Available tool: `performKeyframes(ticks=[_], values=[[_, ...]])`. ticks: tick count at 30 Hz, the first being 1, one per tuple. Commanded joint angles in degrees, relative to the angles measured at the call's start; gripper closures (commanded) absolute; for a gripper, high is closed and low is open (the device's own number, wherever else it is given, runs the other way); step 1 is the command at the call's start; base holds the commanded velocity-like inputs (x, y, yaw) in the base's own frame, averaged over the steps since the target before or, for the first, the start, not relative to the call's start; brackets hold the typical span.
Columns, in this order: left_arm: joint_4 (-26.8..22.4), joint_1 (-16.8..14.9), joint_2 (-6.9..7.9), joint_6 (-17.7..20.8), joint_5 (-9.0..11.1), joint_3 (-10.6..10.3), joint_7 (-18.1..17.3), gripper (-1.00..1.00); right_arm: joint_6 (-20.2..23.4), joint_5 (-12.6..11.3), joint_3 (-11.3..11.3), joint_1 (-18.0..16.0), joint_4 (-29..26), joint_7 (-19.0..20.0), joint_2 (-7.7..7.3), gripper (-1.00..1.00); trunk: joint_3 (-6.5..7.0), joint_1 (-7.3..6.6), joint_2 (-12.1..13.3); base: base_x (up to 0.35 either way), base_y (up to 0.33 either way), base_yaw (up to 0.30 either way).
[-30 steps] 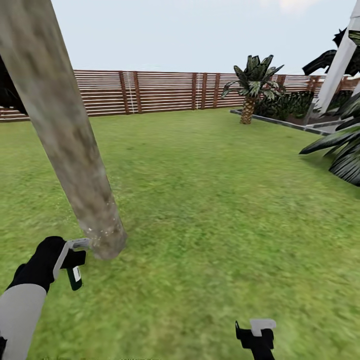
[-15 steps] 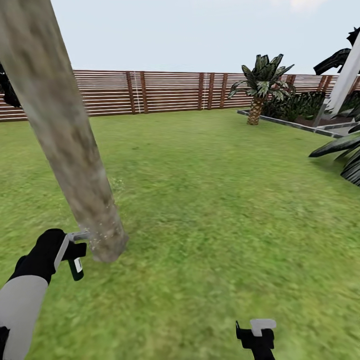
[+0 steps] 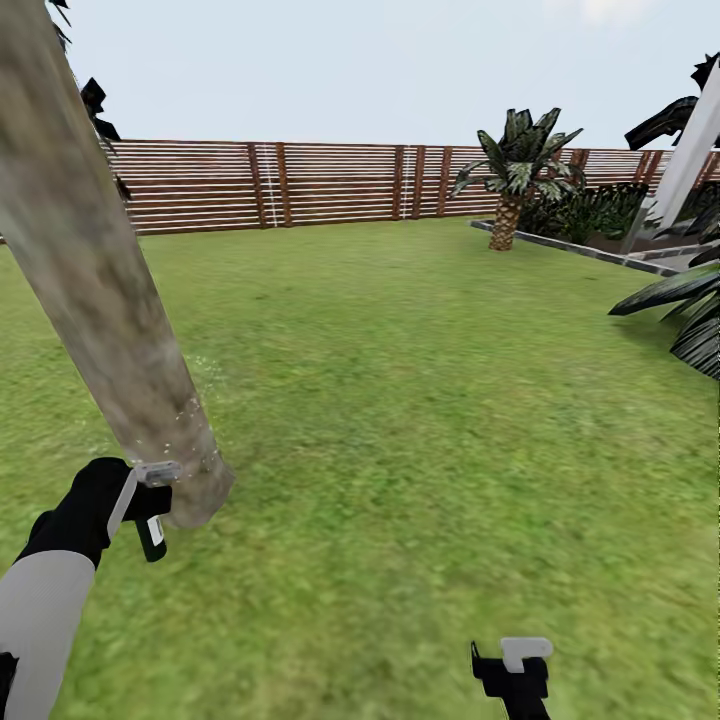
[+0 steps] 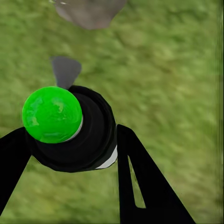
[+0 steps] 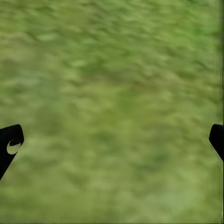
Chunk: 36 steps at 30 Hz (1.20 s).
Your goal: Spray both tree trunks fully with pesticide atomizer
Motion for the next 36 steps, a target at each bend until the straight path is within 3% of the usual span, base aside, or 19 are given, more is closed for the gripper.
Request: performKeyframes(ticks=[1, 15, 25, 36], values=[[-0.08, -0.04, -0.02, 0.25, -0.54, 0.15, -0.52, 1.00, -0.06, -0.40, 0.50, -0.01, -0.02, -0.17, 0.00, -1.00, -0.05, 0.00, -0.02, 0.076, -0.274, 0.000], [-0.08, 0.01, -0.02, 0.25, -0.54, 0.24, -0.52, 1.00, 0.01, -0.40, 0.50, -0.01, -0.02, -0.17, 0.09, -1.00, -0.05, 0.00, -0.02, 0.143, -0.254, 0.214], [-0.24, 0.21, -0.02, 0.18, -0.54, 0.24, -0.52, 1.00, -0.02, -0.40, 0.50, -0.01, -0.02, -0.17, 0.08, -1.00, -0.05, 0.00, -0.02, 0.235, -0.197, 0.036], [-0.11, 0.99, 0.47, -0.03, -0.58, 0.59, -0.52, 1.00, 0.01, -0.40, 0.50, -0.01, -0.02, -0.17, 0.09, -1.00, -0.05, 0.00, -0.02, 0.123, -0.176, 0.260]])
